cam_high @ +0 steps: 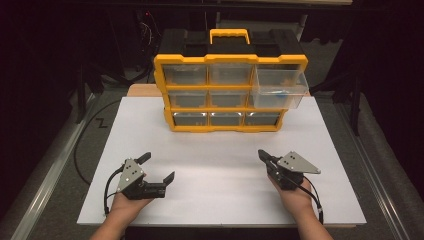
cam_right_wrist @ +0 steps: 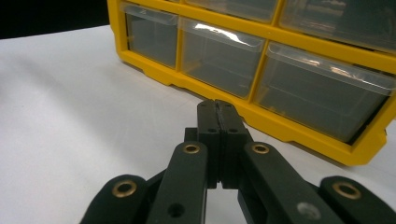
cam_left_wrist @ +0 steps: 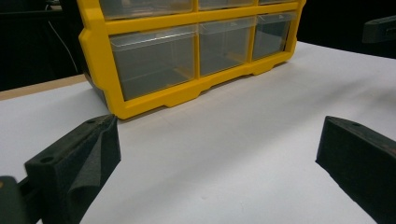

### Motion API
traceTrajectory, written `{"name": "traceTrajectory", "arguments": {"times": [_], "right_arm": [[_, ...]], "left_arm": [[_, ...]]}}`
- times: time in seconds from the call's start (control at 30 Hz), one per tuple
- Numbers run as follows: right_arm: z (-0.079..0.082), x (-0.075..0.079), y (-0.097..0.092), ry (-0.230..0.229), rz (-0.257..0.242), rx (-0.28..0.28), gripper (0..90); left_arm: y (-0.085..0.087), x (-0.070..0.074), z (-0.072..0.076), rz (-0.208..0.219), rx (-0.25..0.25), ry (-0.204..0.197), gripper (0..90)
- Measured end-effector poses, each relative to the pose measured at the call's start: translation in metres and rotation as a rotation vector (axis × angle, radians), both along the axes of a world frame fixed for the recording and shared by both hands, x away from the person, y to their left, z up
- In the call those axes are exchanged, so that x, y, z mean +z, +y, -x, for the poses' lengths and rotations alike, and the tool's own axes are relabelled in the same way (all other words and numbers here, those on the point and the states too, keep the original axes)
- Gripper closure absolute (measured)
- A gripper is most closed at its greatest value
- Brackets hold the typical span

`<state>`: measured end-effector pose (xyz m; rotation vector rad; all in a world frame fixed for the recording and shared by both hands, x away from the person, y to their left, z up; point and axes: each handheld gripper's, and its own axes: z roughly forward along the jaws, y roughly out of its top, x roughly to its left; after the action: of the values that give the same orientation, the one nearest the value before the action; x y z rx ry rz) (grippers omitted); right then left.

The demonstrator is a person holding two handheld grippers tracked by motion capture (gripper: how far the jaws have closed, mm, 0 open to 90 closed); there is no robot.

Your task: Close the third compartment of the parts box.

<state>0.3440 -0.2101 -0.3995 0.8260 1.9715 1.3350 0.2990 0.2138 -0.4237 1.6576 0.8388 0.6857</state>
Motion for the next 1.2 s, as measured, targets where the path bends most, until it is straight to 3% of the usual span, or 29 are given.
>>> {"name": "traceTrajectory", "arguments": {"times": [0.33, 0.63, 1.03, 1.2], "right_arm": [[-0.002, 0.003, 0.000, 0.006, -0.033, -0.026, 90.0], [-0.001, 0.014, -0.001, -0.027, -0.064, -0.057, 90.0], [-0.001, 0.025, 0.002, -0.056, -0.036, -0.076, 90.0], [-0.006, 0.029, 0.003, -0.054, -0.052, -0.088, 90.0]], "left_arm": [[0.001, 0.000, 0.000, 0.008, -0.004, -0.004, 0.4], [0.001, 0.000, 0.001, 0.006, -0.009, -0.007, 0.4], [0.000, 0.000, 0.001, -0.002, -0.015, -0.007, 0.5], [0.000, 0.000, 0.001, -0.001, -0.017, -0.008, 0.7]]}}
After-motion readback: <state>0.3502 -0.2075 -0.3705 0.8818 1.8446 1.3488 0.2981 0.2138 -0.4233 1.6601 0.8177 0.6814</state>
